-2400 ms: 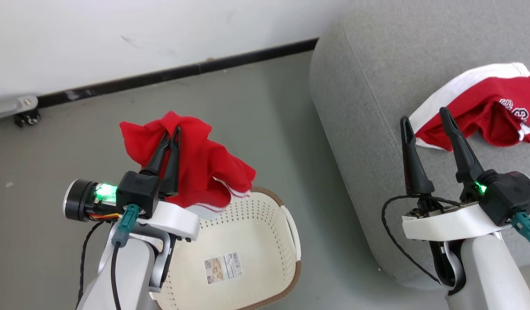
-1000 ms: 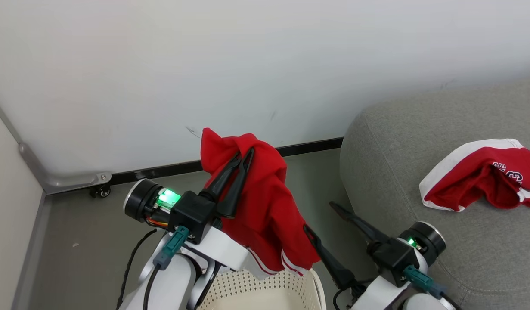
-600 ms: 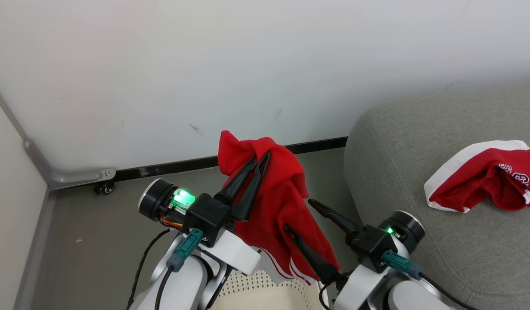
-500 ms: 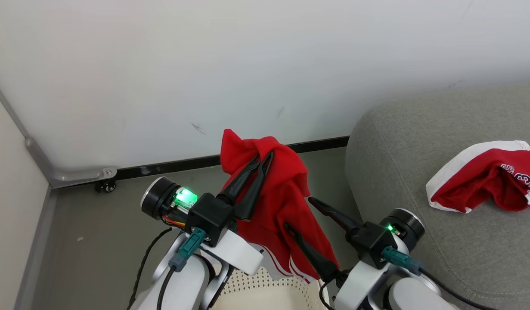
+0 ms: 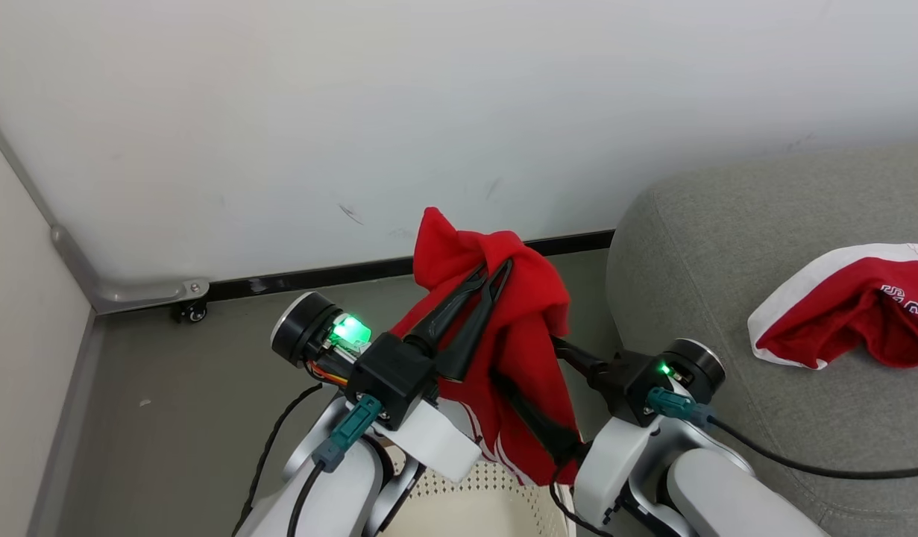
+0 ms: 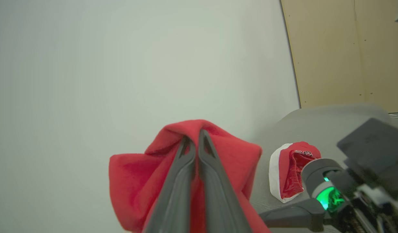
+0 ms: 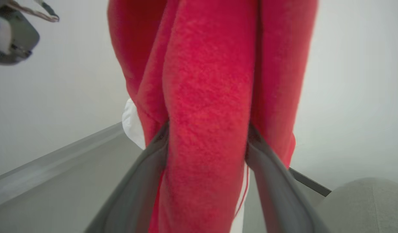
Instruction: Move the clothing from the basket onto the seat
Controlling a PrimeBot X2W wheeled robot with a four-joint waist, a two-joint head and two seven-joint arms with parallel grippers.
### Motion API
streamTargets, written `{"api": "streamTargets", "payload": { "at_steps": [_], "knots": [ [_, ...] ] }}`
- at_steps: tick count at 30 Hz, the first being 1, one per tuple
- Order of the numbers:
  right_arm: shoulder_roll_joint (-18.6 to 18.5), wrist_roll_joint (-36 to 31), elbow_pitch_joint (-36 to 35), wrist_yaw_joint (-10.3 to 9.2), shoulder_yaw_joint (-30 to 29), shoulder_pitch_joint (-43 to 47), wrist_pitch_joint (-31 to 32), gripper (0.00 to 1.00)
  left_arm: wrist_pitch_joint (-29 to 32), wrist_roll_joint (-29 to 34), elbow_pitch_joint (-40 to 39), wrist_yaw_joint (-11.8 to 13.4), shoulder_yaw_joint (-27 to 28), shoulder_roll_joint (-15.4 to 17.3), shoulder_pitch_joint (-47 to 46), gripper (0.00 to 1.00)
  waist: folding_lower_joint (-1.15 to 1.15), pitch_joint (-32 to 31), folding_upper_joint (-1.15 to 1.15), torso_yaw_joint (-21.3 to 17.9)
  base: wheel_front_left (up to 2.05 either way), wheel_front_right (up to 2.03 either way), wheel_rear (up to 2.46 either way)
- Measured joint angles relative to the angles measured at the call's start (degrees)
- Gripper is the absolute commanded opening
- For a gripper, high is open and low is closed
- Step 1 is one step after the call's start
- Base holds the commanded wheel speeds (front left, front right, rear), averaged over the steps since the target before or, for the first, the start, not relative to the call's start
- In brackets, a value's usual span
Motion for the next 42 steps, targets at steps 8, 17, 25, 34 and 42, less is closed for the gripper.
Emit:
{"api": "streamTargets", "payload": {
  "at_steps": [8, 17, 25, 34, 42],
  "knots": [
    [0.2, 3.0, 0.9, 0.0, 2.7, -1.7, 0.0, 0.0, 0.9, -1.2, 1.1, -0.2, -0.4, -0.1, 0.0, 0.0, 0.0, 0.6, 0.0, 0.4, 0.0, 0.0, 0.0],
    [-0.5, 5.7, 0.8, 0.0, 3.5, -1.9, -1.3, 0.0, 2.0, -2.1, 5.9, 0.1, 1.7, 0.3, 0.3, 0.0, 0.0, 1.0, 0.0, -0.4, 0.0, 0.0, 0.0],
    [-0.5, 9.3, -1.3, 0.0, -1.4, 1.6, -5.7, 0.0, 2.6, -3.5, 9.7, 0.3, 2.1, 0.5, 2.8, 0.0, 0.0, 0.9, 0.0, -1.7, 0.0, 0.0, 0.0],
    [-2.2, 9.7, -2.0, 0.0, -8.2, 4.5, -8.7, 0.0, 2.3, -6.2, 11.4, 0.4, 2.4, 0.0, 6.3, 1.0, 0.0, 0.5, 0.0, -3.2, 0.0, 0.0, 0.0],
    [-4.5, 7.6, -1.3, 0.0, -13.8, 6.3, -9.7, 0.0, 1.7, -8.2, 12.4, 1.4, 4.3, 0.0, 8.0, 1.0, 0.0, 0.0, 0.0, -3.8, 0.0, 0.0, 0.0]
  ]
}}
